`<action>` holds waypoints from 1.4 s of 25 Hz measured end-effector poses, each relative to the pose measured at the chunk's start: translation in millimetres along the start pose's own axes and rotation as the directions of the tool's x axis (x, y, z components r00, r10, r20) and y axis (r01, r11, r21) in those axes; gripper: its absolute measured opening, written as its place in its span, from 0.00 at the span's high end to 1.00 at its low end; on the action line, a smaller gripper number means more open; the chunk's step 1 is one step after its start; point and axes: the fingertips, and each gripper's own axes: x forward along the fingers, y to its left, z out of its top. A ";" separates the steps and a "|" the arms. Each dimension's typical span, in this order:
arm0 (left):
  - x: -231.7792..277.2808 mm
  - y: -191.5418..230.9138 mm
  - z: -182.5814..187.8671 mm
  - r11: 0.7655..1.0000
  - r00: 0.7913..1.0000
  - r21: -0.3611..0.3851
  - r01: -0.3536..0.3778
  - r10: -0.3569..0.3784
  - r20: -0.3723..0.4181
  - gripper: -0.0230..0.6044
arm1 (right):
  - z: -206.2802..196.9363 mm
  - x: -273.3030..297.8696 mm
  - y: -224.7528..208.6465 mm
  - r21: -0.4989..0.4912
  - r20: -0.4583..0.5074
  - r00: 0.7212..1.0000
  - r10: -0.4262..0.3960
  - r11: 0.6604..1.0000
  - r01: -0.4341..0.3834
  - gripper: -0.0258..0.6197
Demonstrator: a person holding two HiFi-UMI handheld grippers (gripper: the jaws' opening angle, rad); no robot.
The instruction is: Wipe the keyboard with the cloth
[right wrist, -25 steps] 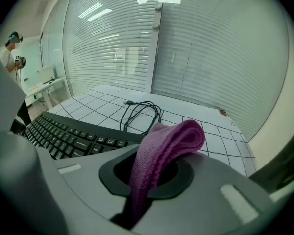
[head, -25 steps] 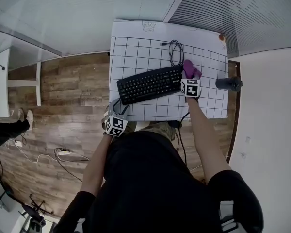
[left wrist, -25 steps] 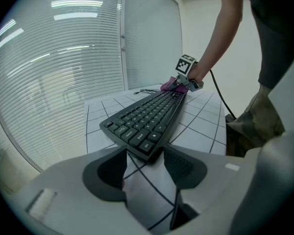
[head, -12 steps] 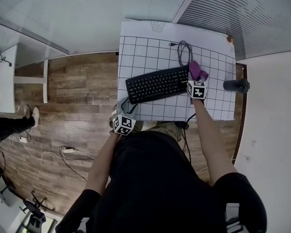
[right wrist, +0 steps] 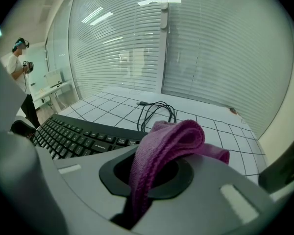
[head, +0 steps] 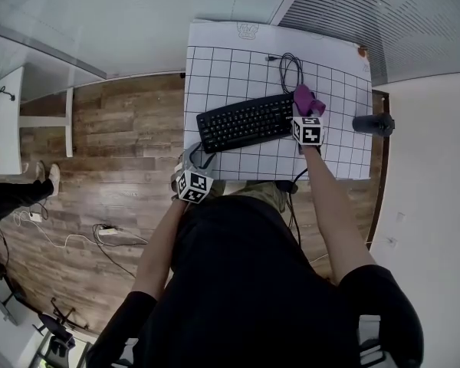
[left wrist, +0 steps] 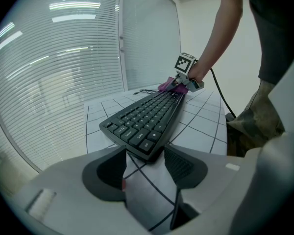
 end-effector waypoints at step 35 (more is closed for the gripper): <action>0.5 -3.5 0.5 1.000 1.000 0.001 0.014 -0.014 0.003 0.61 | -0.1 -1.4 21.4 0.089 0.005 1.000 -0.011 0.996 0.010 0.89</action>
